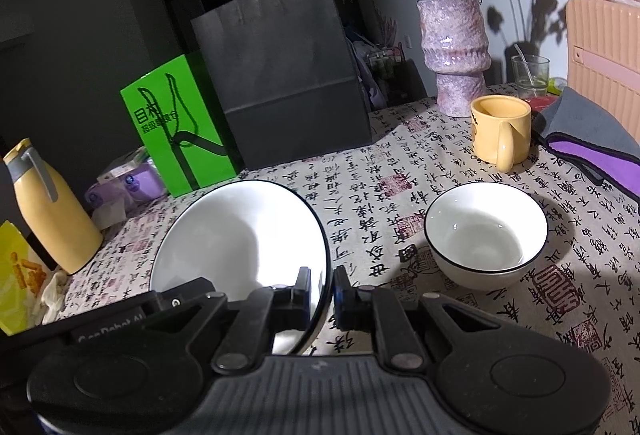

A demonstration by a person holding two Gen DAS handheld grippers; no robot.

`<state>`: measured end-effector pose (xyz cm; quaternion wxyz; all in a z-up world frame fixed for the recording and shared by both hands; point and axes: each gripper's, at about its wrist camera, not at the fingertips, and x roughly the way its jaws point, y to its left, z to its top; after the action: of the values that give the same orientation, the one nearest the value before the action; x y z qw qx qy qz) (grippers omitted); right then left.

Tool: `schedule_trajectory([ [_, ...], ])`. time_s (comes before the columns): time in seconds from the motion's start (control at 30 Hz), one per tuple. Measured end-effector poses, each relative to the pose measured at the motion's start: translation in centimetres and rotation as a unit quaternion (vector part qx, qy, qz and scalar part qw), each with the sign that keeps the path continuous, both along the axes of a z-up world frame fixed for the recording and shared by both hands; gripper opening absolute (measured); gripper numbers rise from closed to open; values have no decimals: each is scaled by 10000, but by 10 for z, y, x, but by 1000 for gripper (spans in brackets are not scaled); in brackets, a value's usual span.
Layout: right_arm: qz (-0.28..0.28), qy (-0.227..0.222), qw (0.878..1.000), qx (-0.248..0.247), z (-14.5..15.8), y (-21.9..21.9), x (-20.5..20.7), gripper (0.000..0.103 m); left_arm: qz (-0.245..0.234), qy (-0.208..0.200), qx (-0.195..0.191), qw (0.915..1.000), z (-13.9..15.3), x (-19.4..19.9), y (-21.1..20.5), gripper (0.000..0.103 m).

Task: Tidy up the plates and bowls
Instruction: 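Lift the held white bowl with both tools off the table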

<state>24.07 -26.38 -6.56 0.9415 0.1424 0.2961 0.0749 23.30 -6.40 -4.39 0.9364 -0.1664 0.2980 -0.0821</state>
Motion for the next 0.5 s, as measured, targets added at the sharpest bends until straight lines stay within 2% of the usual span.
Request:
schedule_trajectory([
  [0.5, 215, -208, 9995, 37, 18, 18, -35, 11, 212, -202, 30, 9996, 17, -42, 24, 15],
])
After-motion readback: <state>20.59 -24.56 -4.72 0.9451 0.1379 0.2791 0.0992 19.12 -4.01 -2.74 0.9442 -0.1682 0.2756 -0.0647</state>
